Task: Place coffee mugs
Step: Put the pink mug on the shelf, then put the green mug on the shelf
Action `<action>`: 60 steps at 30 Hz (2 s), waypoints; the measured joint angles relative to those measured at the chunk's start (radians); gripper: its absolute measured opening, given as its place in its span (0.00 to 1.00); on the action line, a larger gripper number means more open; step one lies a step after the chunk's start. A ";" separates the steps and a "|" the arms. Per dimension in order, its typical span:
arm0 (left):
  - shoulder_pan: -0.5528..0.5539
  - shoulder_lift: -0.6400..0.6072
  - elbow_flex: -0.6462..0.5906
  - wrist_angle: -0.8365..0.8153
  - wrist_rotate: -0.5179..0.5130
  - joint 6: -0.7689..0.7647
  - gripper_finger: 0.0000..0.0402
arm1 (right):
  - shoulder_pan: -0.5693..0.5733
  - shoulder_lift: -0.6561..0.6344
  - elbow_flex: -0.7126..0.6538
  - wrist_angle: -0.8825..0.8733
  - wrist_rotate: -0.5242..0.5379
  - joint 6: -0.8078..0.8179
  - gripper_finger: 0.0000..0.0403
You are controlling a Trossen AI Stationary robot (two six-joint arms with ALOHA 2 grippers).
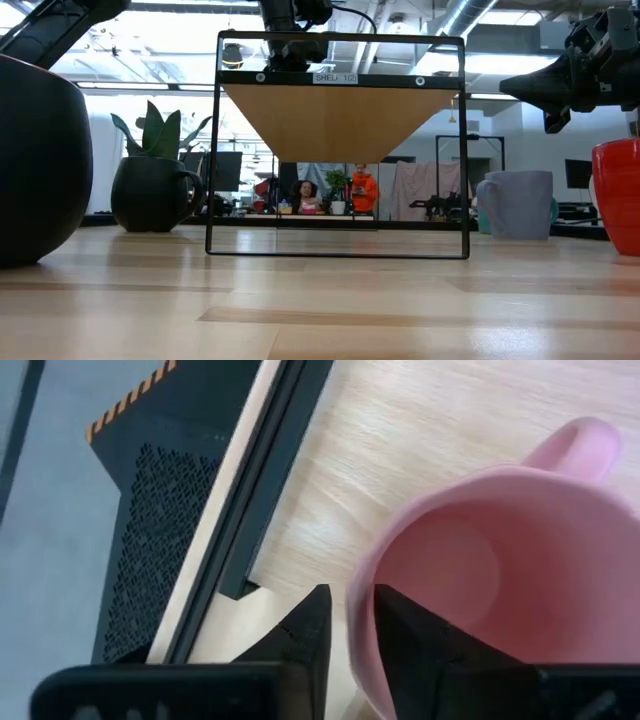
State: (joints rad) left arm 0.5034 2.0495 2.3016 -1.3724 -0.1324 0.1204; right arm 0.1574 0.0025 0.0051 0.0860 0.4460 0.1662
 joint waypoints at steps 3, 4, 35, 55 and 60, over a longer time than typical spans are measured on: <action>0.000 0.000 0.000 0.000 -0.009 0.000 0.23 | 0.000 0.000 0.000 0.000 0.000 0.000 0.09; 0.000 0.000 0.000 0.000 -0.012 -0.001 0.25 | 0.000 0.000 0.000 0.000 0.000 0.000 0.09; 0.008 -0.278 -0.096 0.364 0.311 -0.026 0.39 | 0.000 0.000 0.000 0.000 0.000 0.000 0.09; -0.073 -1.235 -1.604 1.583 0.406 -0.008 0.39 | 0.000 0.000 0.000 0.000 0.000 0.000 0.09; -0.085 -1.369 -1.756 1.679 0.419 -0.002 0.39 | 0.000 0.000 0.000 0.000 0.000 0.000 0.09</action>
State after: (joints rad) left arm 0.4180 0.6804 0.5454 0.3067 0.2869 0.1186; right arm 0.1575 0.0029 0.0053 0.0860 0.4461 0.1664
